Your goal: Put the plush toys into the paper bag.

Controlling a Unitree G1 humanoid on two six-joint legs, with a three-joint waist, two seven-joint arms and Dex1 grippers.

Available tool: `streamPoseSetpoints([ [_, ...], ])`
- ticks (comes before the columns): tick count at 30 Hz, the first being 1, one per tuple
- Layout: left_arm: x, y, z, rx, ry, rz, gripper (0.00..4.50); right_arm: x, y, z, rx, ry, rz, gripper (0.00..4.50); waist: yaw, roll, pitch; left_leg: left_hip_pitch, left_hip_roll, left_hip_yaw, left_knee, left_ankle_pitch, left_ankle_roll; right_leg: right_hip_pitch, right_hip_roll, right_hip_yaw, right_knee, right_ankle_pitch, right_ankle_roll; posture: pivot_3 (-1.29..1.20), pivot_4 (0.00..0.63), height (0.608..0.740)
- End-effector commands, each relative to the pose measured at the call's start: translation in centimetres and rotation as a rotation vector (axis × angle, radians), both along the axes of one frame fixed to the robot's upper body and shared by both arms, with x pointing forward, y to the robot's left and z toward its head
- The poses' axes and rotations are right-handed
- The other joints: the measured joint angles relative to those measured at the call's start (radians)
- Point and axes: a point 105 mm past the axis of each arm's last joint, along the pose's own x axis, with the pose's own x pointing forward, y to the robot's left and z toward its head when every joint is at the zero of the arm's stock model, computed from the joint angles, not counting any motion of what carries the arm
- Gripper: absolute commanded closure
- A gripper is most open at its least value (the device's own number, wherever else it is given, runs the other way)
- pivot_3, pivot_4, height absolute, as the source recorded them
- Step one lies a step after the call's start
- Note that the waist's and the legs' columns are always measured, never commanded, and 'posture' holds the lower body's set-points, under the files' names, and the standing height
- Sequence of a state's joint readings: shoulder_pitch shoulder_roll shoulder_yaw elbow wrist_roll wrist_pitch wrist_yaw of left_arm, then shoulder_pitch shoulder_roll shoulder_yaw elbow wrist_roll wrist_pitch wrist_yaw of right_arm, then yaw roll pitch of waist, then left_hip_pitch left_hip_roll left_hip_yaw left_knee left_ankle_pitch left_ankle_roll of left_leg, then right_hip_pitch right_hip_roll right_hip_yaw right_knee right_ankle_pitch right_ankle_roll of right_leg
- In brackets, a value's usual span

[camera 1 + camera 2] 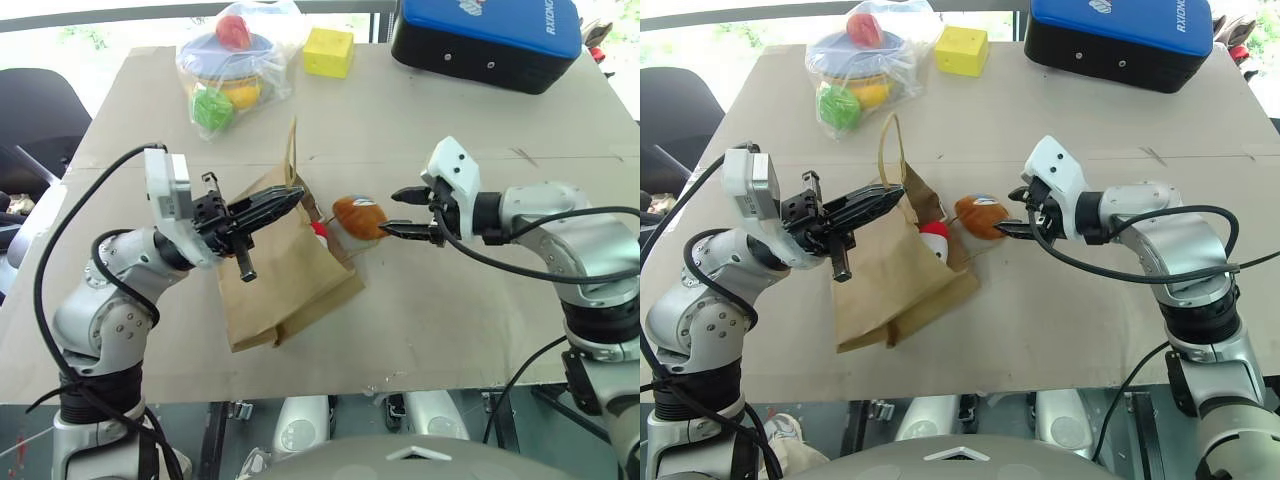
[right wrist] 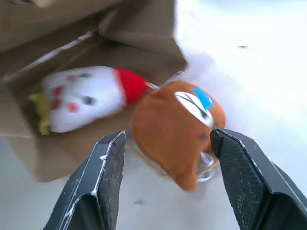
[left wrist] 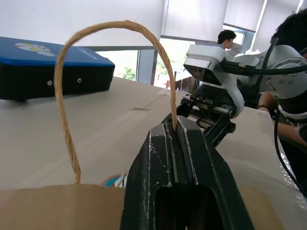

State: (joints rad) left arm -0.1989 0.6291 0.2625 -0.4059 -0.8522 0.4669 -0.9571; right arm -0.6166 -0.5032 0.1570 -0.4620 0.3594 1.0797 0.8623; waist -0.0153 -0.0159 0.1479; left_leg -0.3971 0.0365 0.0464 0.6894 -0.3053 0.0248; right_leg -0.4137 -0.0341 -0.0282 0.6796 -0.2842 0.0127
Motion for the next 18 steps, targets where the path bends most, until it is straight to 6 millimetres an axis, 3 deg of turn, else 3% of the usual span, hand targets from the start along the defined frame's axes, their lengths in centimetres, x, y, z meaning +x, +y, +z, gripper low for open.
streamPoseSetpoints([
  [1,-0.3,-0.3,0.6,0.009,-0.052,-0.014,4.5,0.7,0.2,-0.4,-0.005,0.001,-0.039,1.77,0.001,0.0,0.0,0.0,0.0,0.0,0.0,0.0,0.0,0.0,0.0,0.0,0.0,0.0,0.0,0.0,0.15,0.733],
  [10,-0.7,-0.4,0.3,0.015,-0.06,-0.012,4.5,4.7,-2.1,-3.7,0.012,0.212,-0.301,1.77,0.001,0.0,0.0,0.0,-0.001,0.0,0.0,0.0,0.0,0.0,0.0,0.0,0.0,0.0,0.0,0.0,0.15,0.733],
  [18,-0.8,-0.4,0.3,0.012,-0.071,0.0,4.5,5.9,-1.8,-4.6,0.057,0.317,-0.336,1.77,0.002,0.0,0.0,0.0,0.0,0.001,0.0,0.0,0.0,0.0,0.0,0.0,0.0,0.0,0.0,0.0,0.15,0.733],
])
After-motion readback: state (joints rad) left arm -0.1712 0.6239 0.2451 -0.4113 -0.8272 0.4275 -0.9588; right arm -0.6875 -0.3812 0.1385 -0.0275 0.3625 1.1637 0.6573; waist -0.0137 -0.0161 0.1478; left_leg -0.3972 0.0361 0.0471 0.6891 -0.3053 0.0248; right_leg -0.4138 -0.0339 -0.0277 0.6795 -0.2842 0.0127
